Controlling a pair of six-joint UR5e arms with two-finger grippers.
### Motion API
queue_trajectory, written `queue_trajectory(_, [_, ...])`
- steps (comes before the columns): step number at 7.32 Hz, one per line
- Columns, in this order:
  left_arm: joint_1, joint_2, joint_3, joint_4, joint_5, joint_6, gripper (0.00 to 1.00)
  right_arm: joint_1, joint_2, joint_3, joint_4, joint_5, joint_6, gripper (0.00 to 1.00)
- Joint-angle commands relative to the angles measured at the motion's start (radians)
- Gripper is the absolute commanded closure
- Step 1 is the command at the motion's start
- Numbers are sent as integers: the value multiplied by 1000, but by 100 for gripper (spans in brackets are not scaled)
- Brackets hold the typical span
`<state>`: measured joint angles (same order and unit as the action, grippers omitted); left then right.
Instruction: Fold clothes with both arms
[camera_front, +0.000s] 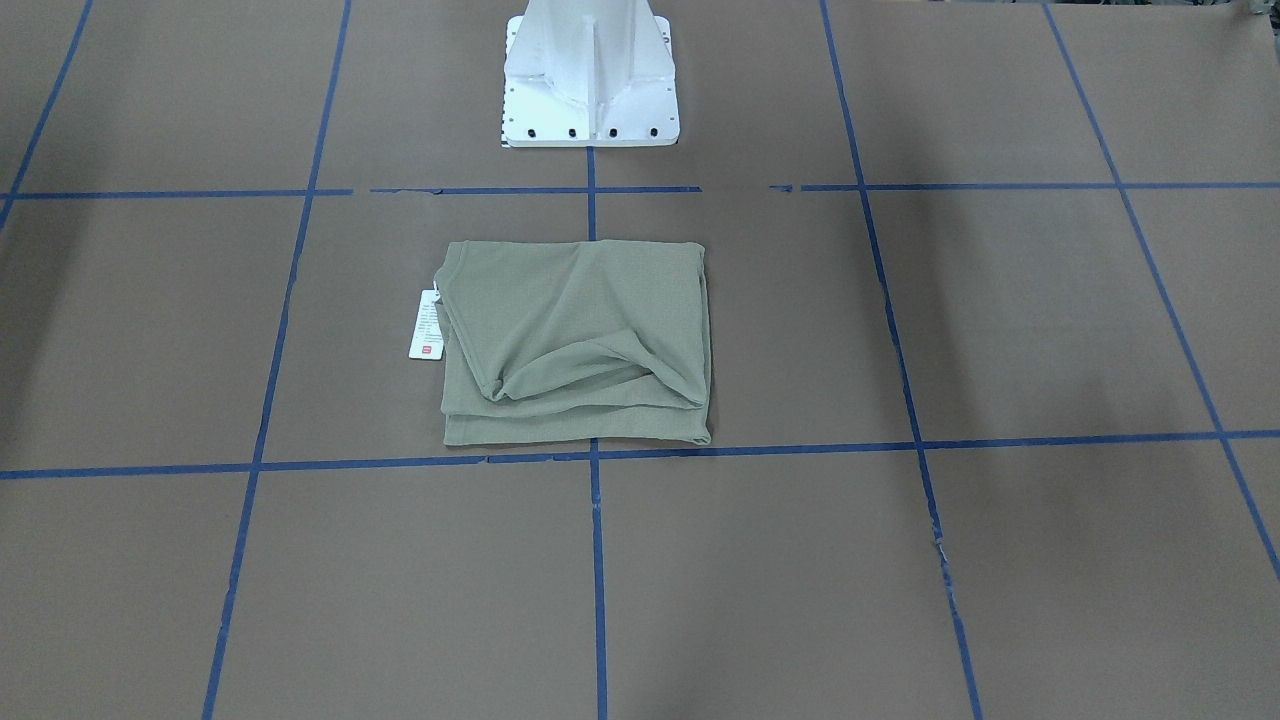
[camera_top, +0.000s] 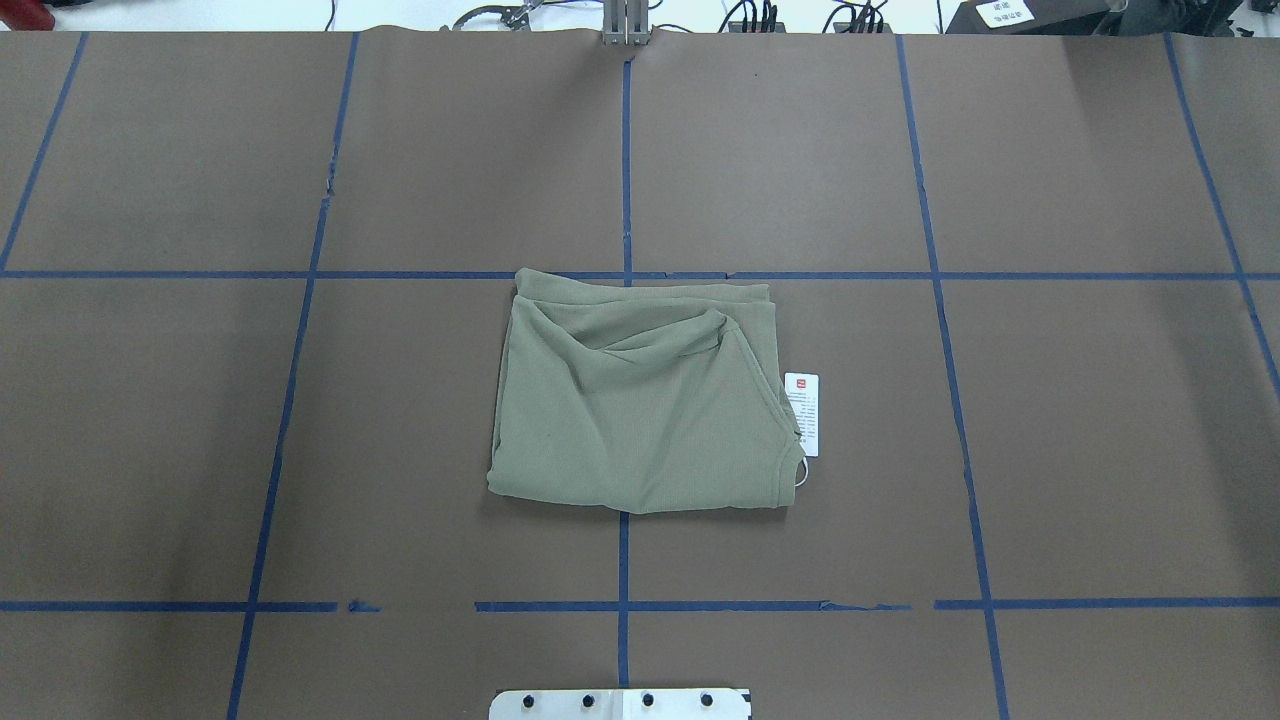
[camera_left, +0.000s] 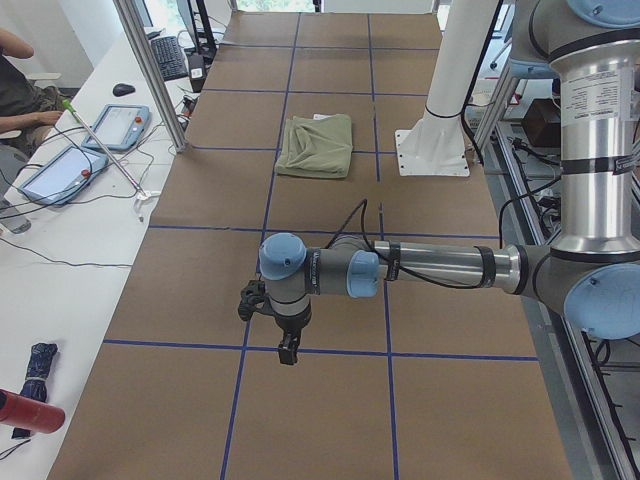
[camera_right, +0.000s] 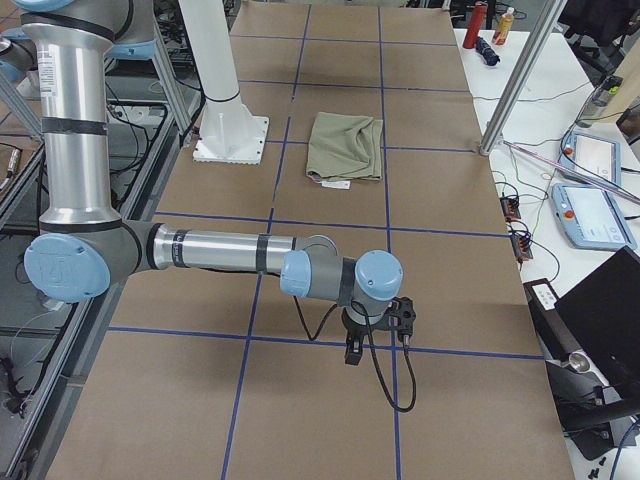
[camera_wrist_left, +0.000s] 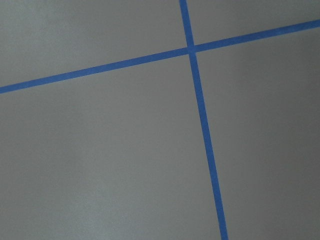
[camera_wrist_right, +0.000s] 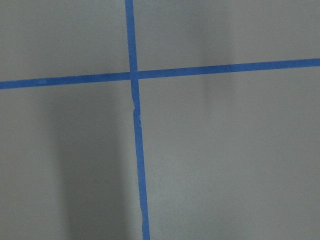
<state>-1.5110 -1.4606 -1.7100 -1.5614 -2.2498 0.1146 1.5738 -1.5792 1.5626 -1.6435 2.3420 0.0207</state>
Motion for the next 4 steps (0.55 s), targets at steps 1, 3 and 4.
queue_trajectory(1, [-2,-7,7,0,-2,-6,0,6,7,13,2,-1,10,0])
queue_trajectory(3, [-2,-7,12,0,-4,-19,0,5,5,31,1,-4,12,0])
queue_trajectory(4, [0,-10,16,0,-4,-103,0,5,5,31,1,-4,13,0])
